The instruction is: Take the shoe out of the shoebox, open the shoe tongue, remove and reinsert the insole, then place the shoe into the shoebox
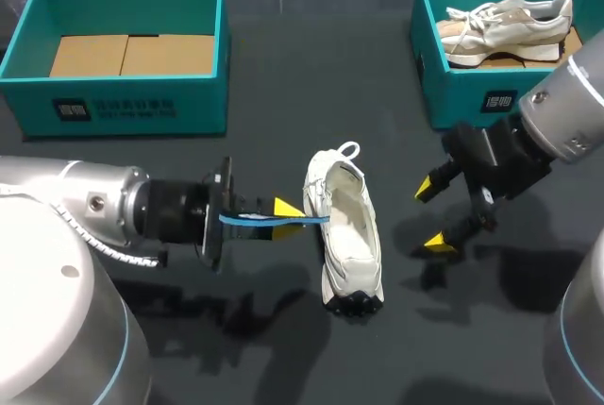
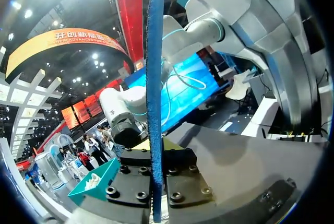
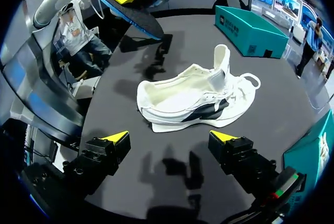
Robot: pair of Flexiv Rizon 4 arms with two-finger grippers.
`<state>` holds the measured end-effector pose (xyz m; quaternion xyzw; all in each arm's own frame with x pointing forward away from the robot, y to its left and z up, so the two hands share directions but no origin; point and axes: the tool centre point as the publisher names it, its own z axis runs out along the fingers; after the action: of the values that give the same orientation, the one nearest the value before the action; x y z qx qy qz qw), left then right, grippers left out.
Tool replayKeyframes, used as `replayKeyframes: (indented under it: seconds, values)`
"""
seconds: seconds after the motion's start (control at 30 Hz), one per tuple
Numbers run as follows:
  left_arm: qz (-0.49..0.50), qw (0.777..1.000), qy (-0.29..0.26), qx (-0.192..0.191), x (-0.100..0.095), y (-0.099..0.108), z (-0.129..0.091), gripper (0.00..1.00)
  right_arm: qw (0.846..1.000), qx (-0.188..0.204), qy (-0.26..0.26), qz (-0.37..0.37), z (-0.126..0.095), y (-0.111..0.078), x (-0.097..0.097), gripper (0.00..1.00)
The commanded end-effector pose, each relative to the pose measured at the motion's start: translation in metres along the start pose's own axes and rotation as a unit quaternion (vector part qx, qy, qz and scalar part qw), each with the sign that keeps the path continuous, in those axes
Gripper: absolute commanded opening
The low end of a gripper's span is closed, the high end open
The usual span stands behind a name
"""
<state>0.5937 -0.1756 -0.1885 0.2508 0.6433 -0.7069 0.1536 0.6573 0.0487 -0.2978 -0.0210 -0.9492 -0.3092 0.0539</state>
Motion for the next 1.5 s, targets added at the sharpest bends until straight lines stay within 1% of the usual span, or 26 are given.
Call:
replayKeyframes:
  seconds: [0.03, 0.17, 0.4, 0.5, 0.67, 0.83, 1.03, 1.5]
  values:
    - [-0.002, 1.0, -0.006, -0.008, 0.01, -0.001, 0.005, 0.0, 1.0, 0.015, -0.014, -0.009, 0.012, 0.001, 0.001, 1.0]
    - [-0.008, 1.0, -0.013, -0.018, 0.012, 0.002, 0.008, 0.0, 0.999, 0.018, -0.029, -0.033, 0.017, 0.002, 0.0, 1.0]
    - [-0.01, 1.0, -0.018, -0.024, 0.014, 0.007, 0.017, 0.0, 0.999, 0.028, -0.03, -0.032, 0.027, 0.003, -0.007, 1.0]
    - [-0.005, 0.999, -0.019, -0.025, 0.014, 0.01, 0.019, 0.0, 0.998, 0.046, -0.029, -0.021, 0.033, 0.003, -0.006, 1.0]
    - [0.0, 1.0, -0.021, -0.022, 0.013, 0.017, 0.024, 0.0, 0.998, 0.046, -0.028, -0.022, 0.04, 0.002, -0.002, 1.0]
    - [-0.001, 1.0, -0.022, -0.021, 0.01, 0.026, 0.03, 0.0, 0.998, 0.056, -0.036, -0.013, 0.044, 0.002, 0.0, 1.0]
    - [0.001, 0.999, -0.023, -0.022, 0.009, 0.032, 0.035, 0.0, 0.997, 0.059, -0.04, 0.003, 0.05, 0.0, 0.001, 1.0]
    - [-0.006, 1.0, -0.018, -0.023, 0.01, 0.043, 0.043, 0.0, 0.998, 0.055, -0.038, 0.003, 0.062, 0.001, 0.007, 1.0]
